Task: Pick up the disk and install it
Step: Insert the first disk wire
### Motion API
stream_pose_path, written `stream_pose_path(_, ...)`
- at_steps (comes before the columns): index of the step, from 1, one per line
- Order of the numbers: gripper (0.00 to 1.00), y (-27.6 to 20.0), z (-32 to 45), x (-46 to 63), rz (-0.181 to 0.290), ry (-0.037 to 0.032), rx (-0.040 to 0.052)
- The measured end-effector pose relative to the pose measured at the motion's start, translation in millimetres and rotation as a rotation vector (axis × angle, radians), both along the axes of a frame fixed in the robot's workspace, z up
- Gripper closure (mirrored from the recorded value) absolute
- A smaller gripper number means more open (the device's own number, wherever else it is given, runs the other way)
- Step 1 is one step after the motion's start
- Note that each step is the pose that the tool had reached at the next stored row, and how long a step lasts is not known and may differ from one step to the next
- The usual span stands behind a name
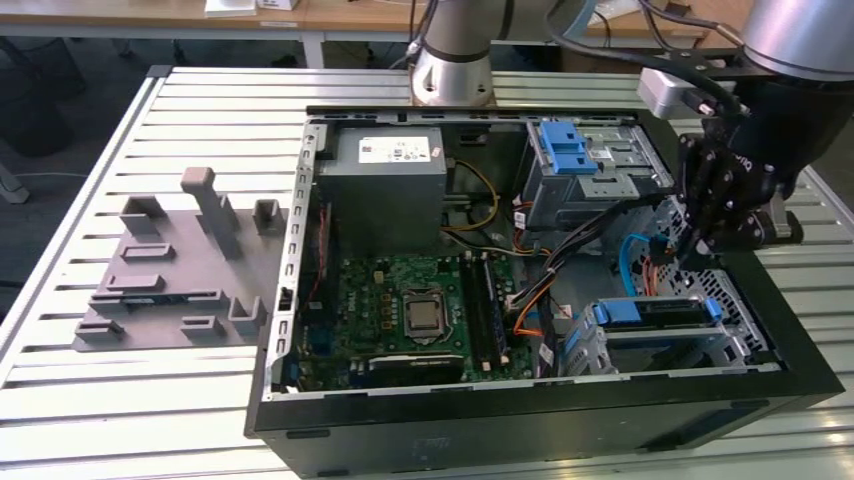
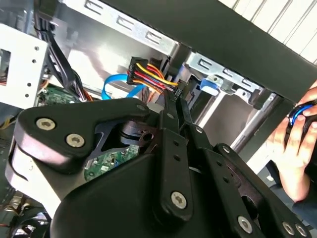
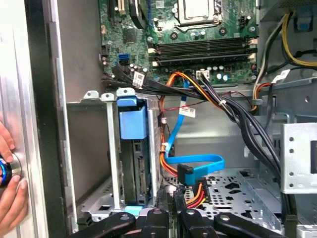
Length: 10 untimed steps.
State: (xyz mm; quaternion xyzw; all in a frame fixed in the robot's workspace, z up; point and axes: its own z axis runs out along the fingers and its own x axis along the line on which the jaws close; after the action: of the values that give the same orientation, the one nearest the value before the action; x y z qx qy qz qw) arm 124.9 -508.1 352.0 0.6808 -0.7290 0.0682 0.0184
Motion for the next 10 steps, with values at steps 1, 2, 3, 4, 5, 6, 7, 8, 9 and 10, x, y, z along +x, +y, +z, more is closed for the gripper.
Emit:
stream_pose_path(1,0.84,-1.6,0.0,-1.2,0.001,-0.0013,-0.0001)
stream_pose_path(2,0.84,-3.1,-0.1,-2.6,0.001,-0.0026,-0.0002)
stream_pose_path(3,0.84,-4.6,-0.3,-3.9,0.002,-0.004,-0.0001)
stream_pose_path(4,0.84,-6.0,-0.4,-5.1,0.002,-0.0054,-0.0002)
stream_pose_path(5,0.84,-7.3,-0.5,-6.4,0.003,-0.0071,-0.0001)
stream_pose_path(6,0.84,-8.3,-0.6,-7.4,0.004,-0.009,-0.0001)
stream_pose_path(7,0.84,-9.1,-0.7,-8.2,0.006,-0.0114,-0.0001)
stream_pose_path(8,0.84,-9.7,-0.9,-8.8,0.008,-0.0145,-0.0001)
stream_pose_path(9,0.84,-10.1,-1.1,-9.3,0.01,-0.0182,0.0002)
stream_pose_path(10,0.84,-10.4,-1.3,-9.7,0.012,-0.022,0.0002)
